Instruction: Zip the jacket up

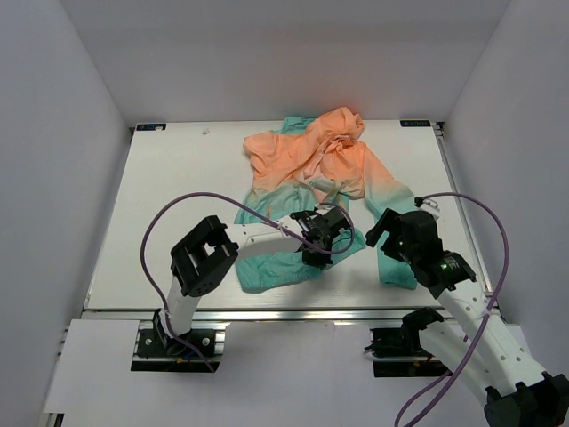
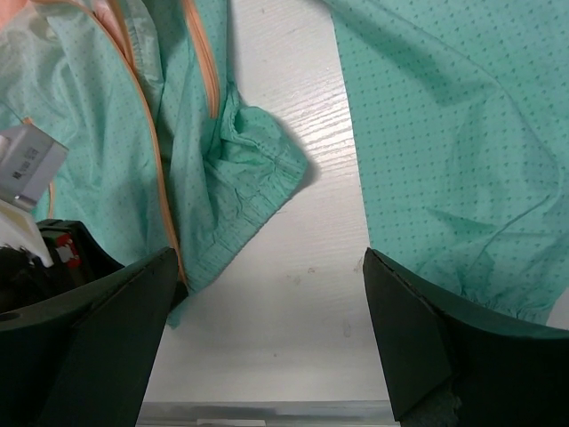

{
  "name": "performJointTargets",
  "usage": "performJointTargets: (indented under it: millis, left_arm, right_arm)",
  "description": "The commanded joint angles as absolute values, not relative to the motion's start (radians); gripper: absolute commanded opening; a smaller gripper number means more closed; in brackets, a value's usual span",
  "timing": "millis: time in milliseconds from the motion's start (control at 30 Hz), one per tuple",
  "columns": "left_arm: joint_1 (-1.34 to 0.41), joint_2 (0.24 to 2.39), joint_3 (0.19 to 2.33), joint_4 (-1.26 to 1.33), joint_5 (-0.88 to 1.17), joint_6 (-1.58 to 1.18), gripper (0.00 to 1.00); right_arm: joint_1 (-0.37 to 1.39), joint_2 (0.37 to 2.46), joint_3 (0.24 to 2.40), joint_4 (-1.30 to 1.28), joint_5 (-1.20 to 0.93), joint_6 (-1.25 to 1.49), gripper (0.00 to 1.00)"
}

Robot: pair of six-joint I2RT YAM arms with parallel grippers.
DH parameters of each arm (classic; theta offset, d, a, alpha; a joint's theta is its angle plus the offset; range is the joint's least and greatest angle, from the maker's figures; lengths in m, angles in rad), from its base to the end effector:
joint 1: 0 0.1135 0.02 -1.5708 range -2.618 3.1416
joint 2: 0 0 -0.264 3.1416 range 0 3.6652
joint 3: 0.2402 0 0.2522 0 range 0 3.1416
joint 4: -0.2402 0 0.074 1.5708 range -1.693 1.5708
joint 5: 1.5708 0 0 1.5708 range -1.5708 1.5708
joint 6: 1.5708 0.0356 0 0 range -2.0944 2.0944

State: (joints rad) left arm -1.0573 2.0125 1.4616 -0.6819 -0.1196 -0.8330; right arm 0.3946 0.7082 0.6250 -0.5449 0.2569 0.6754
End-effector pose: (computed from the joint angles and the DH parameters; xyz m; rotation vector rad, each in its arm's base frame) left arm 0.2047 -0.3544 0.1719 0.2883 2.8186 -0.2925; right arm 0.1478 0.0517 0.2609 0.4490 2.1474 0.3256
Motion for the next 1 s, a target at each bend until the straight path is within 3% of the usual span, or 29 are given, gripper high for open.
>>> performJointTargets:
  millis: [0, 333, 500, 700, 967]
  left_arm:
    - [-1.054, 1.938, 1.497, -0.704, -0.155, -0.834, 0.0]
    - [-1.028, 1.662, 1.352, -0.794, -0.216, -0.831, 0.0]
    - [-0.931, 1.465, 1.221, -0.807, -0.213, -0.836, 0.0]
    - [-0.902, 1.306, 0.988, -0.704, -0.183, -0.867, 0.0]
    - [-0.893, 1.206, 0.804, -0.568, -0.097, -0.87, 0.0]
  right_arm:
    - [0.393, 0.695, 0.606, -0.522, 0.226, 0.62, 0.89]
    - [0.475, 0.768, 0.6, -0.454, 0.008, 0.437, 0.89]
    - [0.644, 0.897, 0.627, -0.381, 0.049, 0.448, 0.89]
    - [0.971, 1.153, 0.755, -0.362, 0.248, 0.537, 0.89]
    - [1.023, 1.359, 0.834, -0.318, 0.311, 0.584, 0.85]
